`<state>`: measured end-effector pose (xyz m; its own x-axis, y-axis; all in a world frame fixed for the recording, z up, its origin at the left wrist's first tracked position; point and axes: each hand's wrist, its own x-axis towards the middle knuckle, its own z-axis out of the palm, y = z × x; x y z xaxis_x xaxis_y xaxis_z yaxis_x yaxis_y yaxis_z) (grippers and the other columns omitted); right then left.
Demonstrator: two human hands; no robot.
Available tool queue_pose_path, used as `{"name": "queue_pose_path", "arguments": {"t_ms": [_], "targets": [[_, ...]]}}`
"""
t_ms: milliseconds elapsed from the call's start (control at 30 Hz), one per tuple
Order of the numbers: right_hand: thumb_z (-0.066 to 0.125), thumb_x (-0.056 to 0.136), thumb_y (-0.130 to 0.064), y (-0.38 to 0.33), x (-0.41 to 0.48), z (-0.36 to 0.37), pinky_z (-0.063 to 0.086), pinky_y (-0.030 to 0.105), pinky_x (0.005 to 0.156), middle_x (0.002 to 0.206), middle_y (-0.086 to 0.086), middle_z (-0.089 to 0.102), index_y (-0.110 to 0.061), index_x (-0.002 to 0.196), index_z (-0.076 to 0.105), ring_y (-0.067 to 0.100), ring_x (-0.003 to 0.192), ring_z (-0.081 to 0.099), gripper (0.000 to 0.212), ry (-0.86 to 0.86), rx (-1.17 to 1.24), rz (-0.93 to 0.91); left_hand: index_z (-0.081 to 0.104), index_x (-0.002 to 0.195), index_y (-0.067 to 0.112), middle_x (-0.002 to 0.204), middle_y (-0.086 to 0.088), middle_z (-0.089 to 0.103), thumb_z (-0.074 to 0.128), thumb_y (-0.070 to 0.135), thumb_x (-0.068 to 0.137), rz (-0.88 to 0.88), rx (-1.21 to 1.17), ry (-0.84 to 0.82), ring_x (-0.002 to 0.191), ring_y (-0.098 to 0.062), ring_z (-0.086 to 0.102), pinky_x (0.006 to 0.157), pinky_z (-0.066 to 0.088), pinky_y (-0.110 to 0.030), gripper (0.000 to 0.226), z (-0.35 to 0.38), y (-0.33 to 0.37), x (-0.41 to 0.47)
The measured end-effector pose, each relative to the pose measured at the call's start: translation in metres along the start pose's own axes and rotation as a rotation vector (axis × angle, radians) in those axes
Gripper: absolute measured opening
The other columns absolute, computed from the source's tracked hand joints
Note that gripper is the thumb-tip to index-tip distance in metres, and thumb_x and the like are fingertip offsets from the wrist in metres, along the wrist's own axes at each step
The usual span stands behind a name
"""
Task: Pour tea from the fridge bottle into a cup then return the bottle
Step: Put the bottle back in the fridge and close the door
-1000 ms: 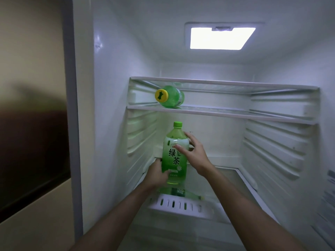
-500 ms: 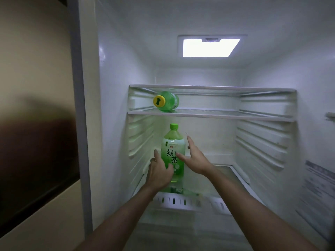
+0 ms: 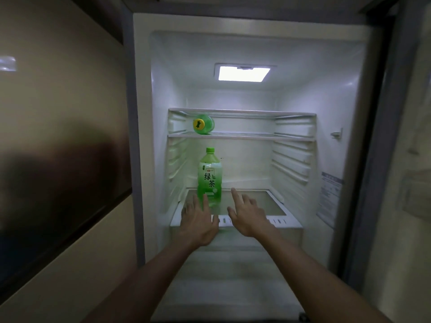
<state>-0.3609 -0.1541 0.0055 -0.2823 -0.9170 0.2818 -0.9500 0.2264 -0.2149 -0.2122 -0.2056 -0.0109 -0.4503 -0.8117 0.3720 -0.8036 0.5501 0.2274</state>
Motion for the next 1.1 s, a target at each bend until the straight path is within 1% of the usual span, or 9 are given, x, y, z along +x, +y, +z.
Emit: {"name": "queue_pose_path", "arguments": {"t_ms": [167, 300, 400, 600, 667, 767, 833, 933, 1100], "targets": [[0.028, 0.103, -0.045, -0.007, -0.051, -0.008, 0.030, 0.059, 0.110, 0.160, 0.013, 0.017, -0.026, 0.156, -0.001, 0.034, 0.144, 0.020, 0.064, -0.026, -0.031, 0.044, 0.020, 0.149, 0.007, 0.150, -0.023, 0.028, 0.030, 0.044, 0.099, -0.014, 0.057, -0.015, 0.137, -0.038, 0.029, 0.111, 0.029, -0.048, 0.063, -0.012, 0.005, -0.040], [0.026, 0.103, -0.046, -0.010, -0.086, -0.021, 0.030, 0.060, 0.109, 0.161, 0.012, 0.014, -0.026, 0.156, -0.002, 0.035, 0.144, 0.019, 0.063, -0.031, -0.089, 0.046, 0.026, 0.146, 0.008, 0.139, -0.020, 0.044, 0.028, 0.044, 0.098, -0.005, 0.146, -0.043, 0.123, -0.036, 0.045, 0.099, 0.038, -0.047, 0.060, -0.026, 0.011, -0.072], [0.026, 0.103, -0.045, -0.009, -0.112, -0.030, 0.031, 0.058, 0.109, 0.160, 0.012, 0.016, -0.024, 0.156, -0.001, 0.034, 0.144, 0.020, 0.063, -0.011, -0.153, 0.038, 0.028, 0.145, 0.007, 0.135, -0.019, 0.047, 0.028, 0.044, 0.098, 0.013, 0.211, -0.023, 0.117, -0.034, 0.049, 0.094, 0.041, -0.042, 0.060, -0.040, 0.015, -0.099], [0.033, 0.102, -0.045, -0.013, -0.172, -0.048, 0.035, 0.056, 0.106, 0.155, 0.013, 0.028, -0.020, 0.155, 0.008, 0.033, 0.139, 0.030, 0.064, 0.030, -0.234, -0.022, 0.033, 0.141, 0.007, 0.133, -0.017, 0.048, 0.029, 0.043, 0.098, 0.006, 0.211, -0.031, 0.117, -0.032, 0.049, 0.095, 0.040, -0.043, 0.056, -0.063, 0.029, -0.144], [0.034, 0.101, -0.045, -0.009, -0.196, -0.055, 0.035, 0.057, 0.105, 0.154, 0.014, 0.028, -0.019, 0.155, 0.008, 0.033, 0.138, 0.031, 0.065, 0.034, -0.242, -0.044, 0.033, 0.140, 0.007, 0.134, -0.018, 0.046, 0.028, 0.042, 0.098, -0.002, 0.193, -0.054, 0.118, -0.032, 0.048, 0.097, 0.040, -0.044, 0.056, -0.065, 0.030, -0.162], [0.034, 0.102, -0.044, 0.003, -0.234, -0.067, 0.035, 0.058, 0.104, 0.152, 0.015, 0.029, -0.018, 0.155, 0.008, 0.035, 0.136, 0.032, 0.065, 0.028, -0.241, -0.066, 0.039, 0.130, 0.009, 0.130, -0.020, 0.047, 0.025, 0.040, 0.098, -0.019, 0.198, -0.077, 0.113, -0.033, 0.048, 0.096, 0.042, -0.046, 0.047, -0.067, 0.032, -0.191], [0.033, 0.102, -0.043, 0.013, -0.260, -0.074, 0.035, 0.057, 0.104, 0.151, 0.016, 0.031, -0.017, 0.154, 0.010, 0.035, 0.134, 0.033, 0.063, 0.021, -0.246, -0.079, 0.041, 0.129, 0.009, 0.129, -0.021, 0.047, 0.026, 0.039, 0.098, -0.046, 0.211, -0.080, 0.114, -0.034, 0.047, 0.095, 0.041, -0.046, 0.046, -0.068, 0.040, -0.215], [0.032, 0.102, -0.042, 0.028, -0.298, -0.082, 0.032, 0.058, 0.105, 0.151, 0.016, 0.030, -0.018, 0.154, 0.010, 0.034, 0.136, 0.031, 0.062, 0.014, -0.244, -0.095, 0.042, 0.126, 0.011, 0.128, -0.017, 0.049, 0.028, 0.041, 0.098, -0.073, 0.221, -0.068, 0.115, -0.032, 0.048, 0.094, 0.042, -0.044, 0.043, -0.067, 0.058, -0.257], [0.031, 0.103, -0.043, 0.047, -0.355, -0.087, 0.032, 0.056, 0.106, 0.154, 0.014, 0.028, -0.019, 0.155, 0.009, 0.034, 0.136, 0.032, 0.061, -0.010, -0.237, -0.110, 0.037, 0.135, 0.009, 0.127, -0.017, 0.050, 0.027, 0.045, 0.098, -0.063, 0.292, -0.049, 0.111, -0.033, 0.052, 0.092, 0.046, -0.044, 0.053, -0.057, 0.072, -0.329]]}}
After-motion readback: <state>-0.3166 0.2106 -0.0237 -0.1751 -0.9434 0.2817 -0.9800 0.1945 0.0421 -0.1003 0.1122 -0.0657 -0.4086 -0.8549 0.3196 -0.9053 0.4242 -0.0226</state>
